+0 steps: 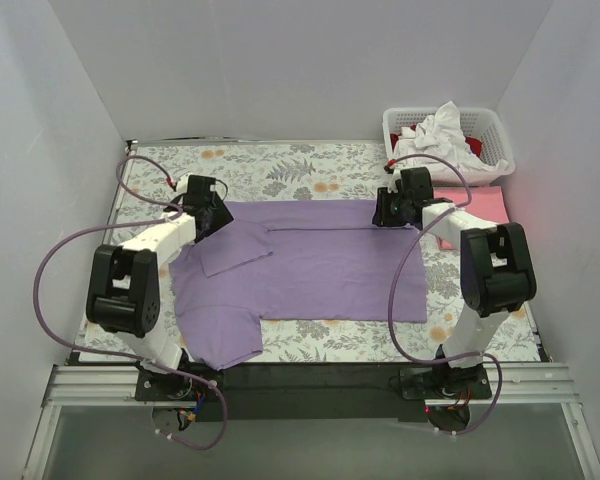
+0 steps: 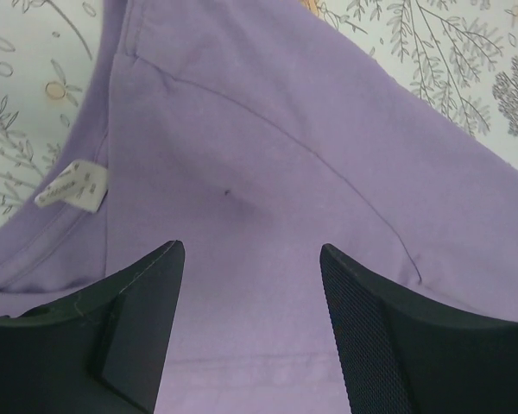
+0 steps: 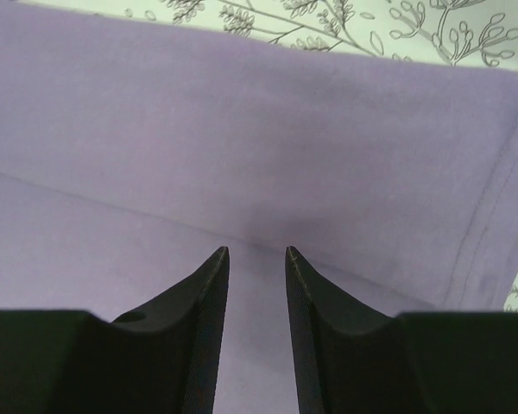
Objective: Fold and stack the t-shirts
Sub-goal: Fold the tshirt
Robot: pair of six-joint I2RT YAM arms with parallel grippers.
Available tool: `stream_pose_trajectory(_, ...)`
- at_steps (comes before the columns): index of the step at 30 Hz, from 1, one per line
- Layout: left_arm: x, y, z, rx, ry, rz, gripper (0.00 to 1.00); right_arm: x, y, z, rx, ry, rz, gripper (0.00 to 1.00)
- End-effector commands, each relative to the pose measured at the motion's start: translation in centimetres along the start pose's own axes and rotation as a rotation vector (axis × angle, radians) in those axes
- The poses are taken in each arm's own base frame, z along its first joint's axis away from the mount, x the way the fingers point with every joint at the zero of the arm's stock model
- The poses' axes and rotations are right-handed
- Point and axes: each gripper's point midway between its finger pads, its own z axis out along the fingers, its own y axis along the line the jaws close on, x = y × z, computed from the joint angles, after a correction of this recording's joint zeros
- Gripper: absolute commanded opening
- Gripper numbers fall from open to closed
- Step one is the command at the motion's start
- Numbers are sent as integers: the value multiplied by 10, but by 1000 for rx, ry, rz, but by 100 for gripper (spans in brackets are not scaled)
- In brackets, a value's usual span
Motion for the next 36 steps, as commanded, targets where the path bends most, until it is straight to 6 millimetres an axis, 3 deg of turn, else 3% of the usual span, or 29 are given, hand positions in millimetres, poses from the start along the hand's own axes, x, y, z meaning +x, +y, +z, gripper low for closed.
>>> stream_pose_trajectory(1, -21, -16, 13, -1, -50, 26, 63, -18, -8, 14, 54, -16, -38, 40)
stream_pose_trajectory(9, -13, -4, 50, -124, -25, 25, 61, -30, -15, 40, 69, 4, -51, 39)
stream_pose_trajectory(16, 4, 23, 68, -219, 43, -13, 58, -11, -12, 68, 34, 75, -48, 39)
stream_pose_trajectory(20, 10, 37, 81, -245, 96, -49, 58, -13, -10, 83, 13, 83, -39, 39)
stream_pose_trajectory(21, 8, 44, 84, -259, 105, -66, 58, -23, -9, 85, 10, 65, -42, 39)
stream_pose_trajectory(24, 2, 49, 92, -264, 117, -94, 58, -25, -11, 103, 0, 83, -38, 39)
stream_pose_trajectory(25, -7, 44, 94, -250, 103, -94, 58, -28, -10, 106, -3, 82, -38, 39)
stream_pose_trajectory(34, -26, 33, 127, -252, 106, -103, 58, -52, -12, 138, -23, 65, -62, 39)
stream_pose_trajectory(35, -27, 31, 131, -249, 108, -109, 58, -62, -9, 139, -26, 50, -68, 39)
stream_pose_trajectory(36, -28, 32, 133, -247, 113, -114, 58, -57, -12, 145, -23, 64, -72, 40)
